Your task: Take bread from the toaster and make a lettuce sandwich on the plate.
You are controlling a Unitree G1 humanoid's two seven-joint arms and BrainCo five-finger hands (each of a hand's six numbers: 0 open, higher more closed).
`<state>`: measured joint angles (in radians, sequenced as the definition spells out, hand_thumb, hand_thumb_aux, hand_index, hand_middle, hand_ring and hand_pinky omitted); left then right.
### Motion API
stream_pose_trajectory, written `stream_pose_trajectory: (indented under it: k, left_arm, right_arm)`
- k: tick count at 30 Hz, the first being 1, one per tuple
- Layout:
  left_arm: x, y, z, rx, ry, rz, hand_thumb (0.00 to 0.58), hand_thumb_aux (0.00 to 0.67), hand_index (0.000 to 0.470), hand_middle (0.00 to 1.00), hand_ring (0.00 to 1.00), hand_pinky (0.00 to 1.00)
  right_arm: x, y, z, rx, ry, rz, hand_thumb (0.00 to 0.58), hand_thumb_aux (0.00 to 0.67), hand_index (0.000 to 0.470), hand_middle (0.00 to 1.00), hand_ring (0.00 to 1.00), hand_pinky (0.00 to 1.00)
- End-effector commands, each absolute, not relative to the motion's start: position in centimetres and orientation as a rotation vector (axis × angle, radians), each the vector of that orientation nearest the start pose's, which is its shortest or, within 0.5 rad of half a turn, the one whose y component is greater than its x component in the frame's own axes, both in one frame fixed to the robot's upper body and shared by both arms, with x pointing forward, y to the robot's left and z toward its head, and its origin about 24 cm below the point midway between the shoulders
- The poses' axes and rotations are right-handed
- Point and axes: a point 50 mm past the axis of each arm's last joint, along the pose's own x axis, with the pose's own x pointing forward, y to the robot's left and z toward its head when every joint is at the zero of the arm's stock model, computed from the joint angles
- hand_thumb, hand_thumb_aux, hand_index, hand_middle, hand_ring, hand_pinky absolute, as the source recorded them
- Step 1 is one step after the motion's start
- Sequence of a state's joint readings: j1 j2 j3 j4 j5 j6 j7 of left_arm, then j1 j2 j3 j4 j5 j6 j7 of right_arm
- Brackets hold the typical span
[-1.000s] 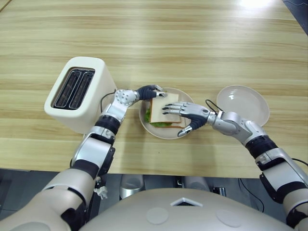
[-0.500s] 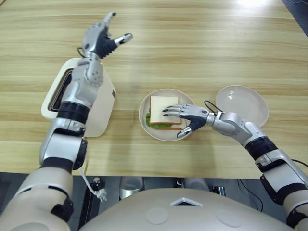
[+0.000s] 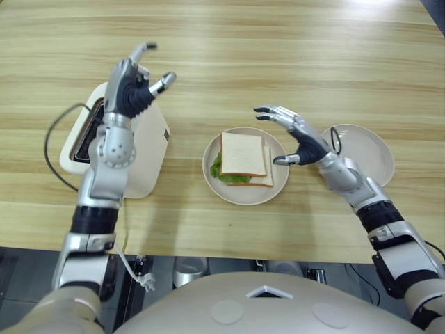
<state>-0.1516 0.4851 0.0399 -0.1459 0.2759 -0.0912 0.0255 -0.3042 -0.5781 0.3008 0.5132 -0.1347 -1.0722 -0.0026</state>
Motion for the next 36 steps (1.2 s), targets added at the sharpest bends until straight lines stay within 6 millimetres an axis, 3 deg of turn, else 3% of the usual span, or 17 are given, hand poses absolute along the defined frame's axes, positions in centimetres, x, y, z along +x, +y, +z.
stream_pose_trajectory:
  k: [1,5,9,13,19,24,28,36]
  left_arm:
    - [25.2,22.0,15.6,0.69,-0.409,0.005,0.58,0.67,0.46,1.0,1.0,1.0]
    - [22.3,20.9,14.0,0.639,-0.303,-0.22,0.58,0.67,0.46,1.0,1.0,1.0]
    - [19.7,19.5,9.9,0.737,-0.13,-0.497,0.58,0.67,0.46,1.0,1.0,1.0]
    - [17.4,17.7,6.8,0.759,-0.018,-0.703,0.58,0.67,0.46,1.0,1.0,1.0]
    - [14.3,14.8,1.7,0.84,0.115,-0.983,0.58,0.67,0.46,1.0,1.0,1.0]
    - [14.6,13.8,-0.7,0.981,0.13,-1.018,0.58,0.67,0.46,1.0,1.0,1.0]
    - [14.6,12.7,-2.4,1.04,0.131,-1.067,0.58,0.67,0.46,1.0,1.0,1.0]
    - [19.2,12.0,-4.8,1.114,0.124,-0.961,0.58,0.67,0.46,1.0,1.0,1.0]
  right_arm:
    - [26.0,-19.6,10.2,-0.567,-0.745,0.526,0.58,0.67,0.46,1.0,1.0,1.0]
    - [24.4,-20.1,9.3,-0.533,-0.644,0.658,0.58,0.67,0.46,1.0,1.0,1.0]
    - [22.1,-20.1,6.7,-0.602,-0.483,0.861,0.58,0.67,0.46,1.0,1.0,1.0]
    - [20.6,-20.0,3.6,-0.789,-0.341,1.05,0.58,0.67,0.46,1.0,1.0,1.0]
    - [19.1,-19.6,1.1,-0.921,-0.221,1.188,0.58,0.67,0.46,1.0,1.0,1.0]
    - [19.1,-19.3,-0.3,-1.019,-0.156,1.26,0.58,0.67,0.46,1.0,1.0,1.0]
    - [20.2,-18.6,-0.4,-1.084,-0.168,1.238,0.58,0.67,0.46,1.0,1.0,1.0]
    - [22.6,-17.1,-0.9,-1.151,-0.18,1.173,0.58,0.67,0.46,1.0,1.0,1.0]
